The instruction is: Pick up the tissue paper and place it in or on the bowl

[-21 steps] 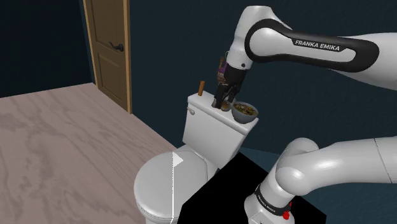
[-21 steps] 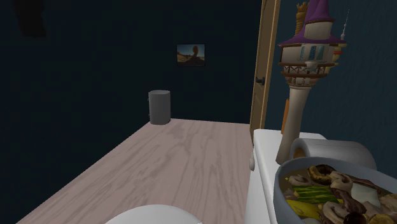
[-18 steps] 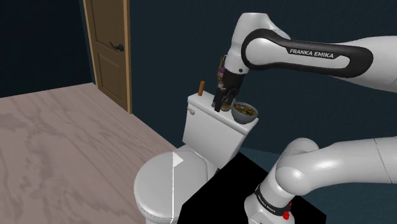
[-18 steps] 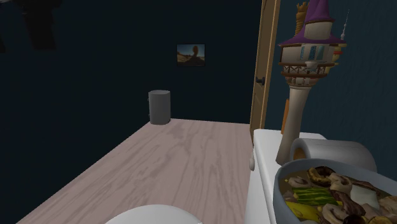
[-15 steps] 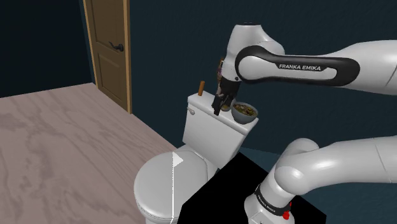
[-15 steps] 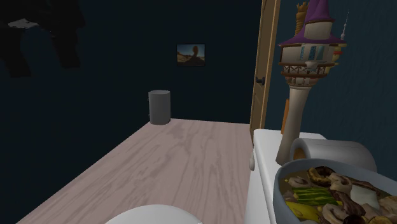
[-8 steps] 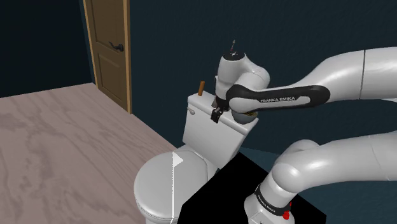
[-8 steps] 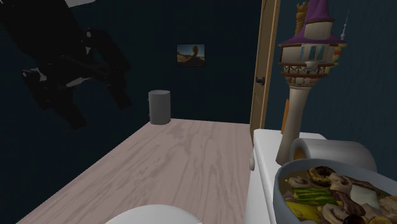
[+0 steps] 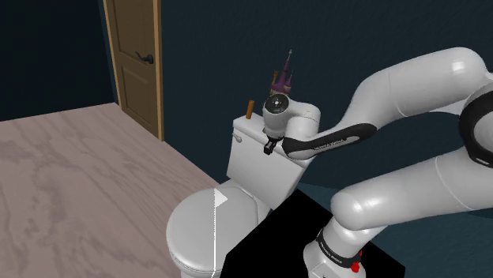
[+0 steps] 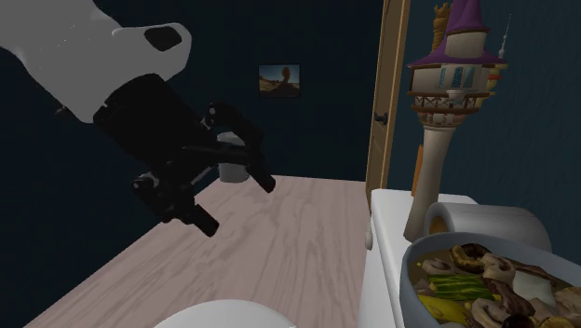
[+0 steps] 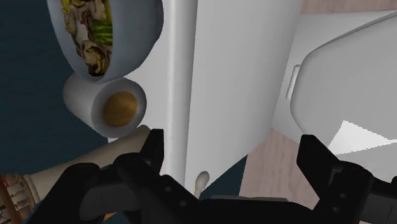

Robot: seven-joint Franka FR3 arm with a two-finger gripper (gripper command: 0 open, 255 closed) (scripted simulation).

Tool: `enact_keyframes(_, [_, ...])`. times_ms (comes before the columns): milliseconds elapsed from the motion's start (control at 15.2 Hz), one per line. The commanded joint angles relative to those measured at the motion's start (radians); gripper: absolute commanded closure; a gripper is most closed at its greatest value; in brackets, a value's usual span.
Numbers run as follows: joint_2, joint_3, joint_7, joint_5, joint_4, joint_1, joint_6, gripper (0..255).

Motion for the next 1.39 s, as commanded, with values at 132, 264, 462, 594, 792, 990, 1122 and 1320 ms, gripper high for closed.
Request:
enact_keyframes(132, [0.139,0.088,0.246,-0.383,0.047,-0.185,0.063,0])
enact_keyframes(264, [0.217,0.117,0.373,-0.571,0.088,-0.248,0.039,0])
enact_keyframes(462, [0.334,0.133,0.525,-0.816,0.151,-0.301,-0.042,0])
enact_keyframes(594, [0.408,0.131,0.597,-0.951,0.192,-0.320,-0.110,0])
enact_keyframes(792, [0.512,0.119,0.669,-1.123,0.254,-0.338,-0.218,0])
enact_keyframes(990, [0.601,0.099,0.706,-1.261,0.314,-0.348,-0.315,0])
enact_keyframes(1122, [0.624,0.089,0.707,-1.281,0.337,-0.356,-0.311,0])
enact_keyframes(1320, [0.659,0.074,0.707,-1.311,0.372,-0.367,-0.305,0])
